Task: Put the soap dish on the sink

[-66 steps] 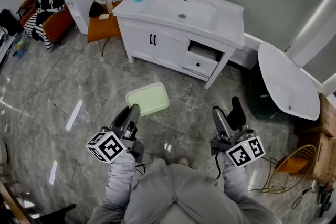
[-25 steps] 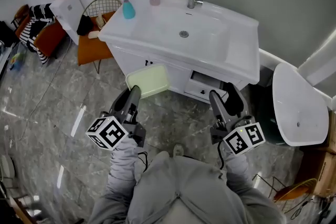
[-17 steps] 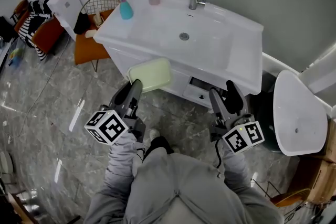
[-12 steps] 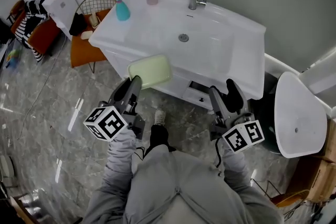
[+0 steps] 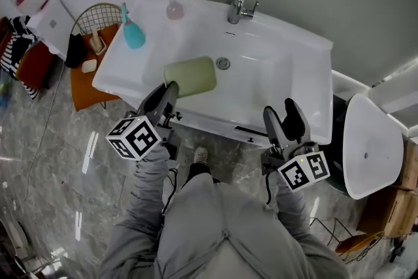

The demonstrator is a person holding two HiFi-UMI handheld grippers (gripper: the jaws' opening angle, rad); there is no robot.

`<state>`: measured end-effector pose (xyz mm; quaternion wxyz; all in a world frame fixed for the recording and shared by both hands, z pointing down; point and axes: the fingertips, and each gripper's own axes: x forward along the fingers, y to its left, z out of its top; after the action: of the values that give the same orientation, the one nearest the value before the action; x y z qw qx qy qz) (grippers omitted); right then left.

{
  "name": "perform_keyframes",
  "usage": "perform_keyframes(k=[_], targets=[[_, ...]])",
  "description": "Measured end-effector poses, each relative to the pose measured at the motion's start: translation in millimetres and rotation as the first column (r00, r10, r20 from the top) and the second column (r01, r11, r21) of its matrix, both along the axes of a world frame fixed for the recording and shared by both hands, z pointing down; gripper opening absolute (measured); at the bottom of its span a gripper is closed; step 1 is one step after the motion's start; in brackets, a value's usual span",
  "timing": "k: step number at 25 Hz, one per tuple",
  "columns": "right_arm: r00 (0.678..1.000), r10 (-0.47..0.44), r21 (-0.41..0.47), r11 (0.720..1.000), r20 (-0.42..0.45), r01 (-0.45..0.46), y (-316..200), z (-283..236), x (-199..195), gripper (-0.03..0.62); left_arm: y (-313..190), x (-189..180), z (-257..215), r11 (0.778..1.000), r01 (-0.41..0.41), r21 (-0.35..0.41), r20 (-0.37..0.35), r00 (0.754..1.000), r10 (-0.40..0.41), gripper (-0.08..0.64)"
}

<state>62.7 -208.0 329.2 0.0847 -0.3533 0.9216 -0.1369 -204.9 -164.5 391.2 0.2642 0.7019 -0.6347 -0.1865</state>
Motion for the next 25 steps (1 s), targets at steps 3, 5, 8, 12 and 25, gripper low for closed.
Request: perform_keyframes(k=[3, 5, 8, 12, 25], targets=[[0.999, 0.038, -0.018, 0.999, -0.007, -0.038, -24, 2, -13, 0.304, -40, -18, 7, 0.999, -0.032, -0.019, -0.007, 0.999, 0.031, 0.132], [0.998, 0.058, -0.026, 0.998, -0.012, -0.059, -40, 3, -20, 0.304, -65, -29, 13, 0.998, -0.046, -0.034, -0.009, 0.999, 0.046, 0.132], [0.995, 0.092, -0.032, 0.995, -0.026, -0.093, -62, 3, -26, 0.304, -101, -42, 24, 0.996, -0.065, -0.059, -0.017, 0.998, 0.064, 0.132], [0.989, 0.142, -0.041, 0.989, -0.048, -0.144, -84, 6, -26, 0.304, -147, -57, 41, 0.992, -0.083, -0.094, -0.018, 0.997, 0.082, 0.132], [0.952, 0.287, -0.075, 0.953, -0.103, -0.295, -126, 23, -2, 0.304, -274, -83, 100, 0.965, -0.115, -0.238, 0.068, 0.989, 0.135, 0.132]])
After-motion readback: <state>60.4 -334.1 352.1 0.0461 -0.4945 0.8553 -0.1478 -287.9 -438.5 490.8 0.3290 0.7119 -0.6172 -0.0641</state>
